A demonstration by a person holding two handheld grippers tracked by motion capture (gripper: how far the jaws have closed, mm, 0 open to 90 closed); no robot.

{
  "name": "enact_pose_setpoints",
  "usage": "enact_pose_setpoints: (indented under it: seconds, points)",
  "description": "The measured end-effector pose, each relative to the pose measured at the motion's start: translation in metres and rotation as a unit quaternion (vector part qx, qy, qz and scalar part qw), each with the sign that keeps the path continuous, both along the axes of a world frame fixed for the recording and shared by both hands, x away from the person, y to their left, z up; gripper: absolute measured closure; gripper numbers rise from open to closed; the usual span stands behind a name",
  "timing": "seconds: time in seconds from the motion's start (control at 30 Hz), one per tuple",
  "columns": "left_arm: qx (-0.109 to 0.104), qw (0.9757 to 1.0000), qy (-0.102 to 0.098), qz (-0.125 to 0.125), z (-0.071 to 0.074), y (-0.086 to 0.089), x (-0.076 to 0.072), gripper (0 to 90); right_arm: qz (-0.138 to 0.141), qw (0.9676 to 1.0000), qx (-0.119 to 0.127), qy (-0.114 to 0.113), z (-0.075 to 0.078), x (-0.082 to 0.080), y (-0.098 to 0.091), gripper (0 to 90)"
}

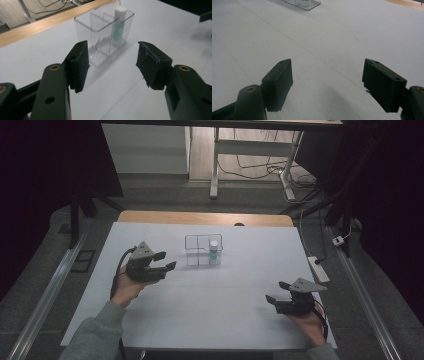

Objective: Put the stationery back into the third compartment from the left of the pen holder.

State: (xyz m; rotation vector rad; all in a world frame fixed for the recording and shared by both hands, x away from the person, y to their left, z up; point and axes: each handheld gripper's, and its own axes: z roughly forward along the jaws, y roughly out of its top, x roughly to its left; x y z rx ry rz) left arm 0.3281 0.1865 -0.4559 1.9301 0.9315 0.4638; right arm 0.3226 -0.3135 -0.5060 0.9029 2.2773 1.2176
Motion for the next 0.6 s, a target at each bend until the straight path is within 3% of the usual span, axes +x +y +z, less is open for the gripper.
enact_pose_setpoints:
  seconds: [0.3, 0.6]
  points:
    - [0.010, 0.9999, 0.005, 0.010, -0.015, 0.022, -0.027, 41.4, 0.000, 1.0000, -0.001, 0.000, 0.000, 0.000, -0.001, 24.1]
    - [0.037, 0.9992, 0.007, 0.011, -0.033, 0.034, -0.048, 40.2, 0.001, 1.0000, 0.000, -0.002, 0.000, 0.000, 0.000, 24.1]
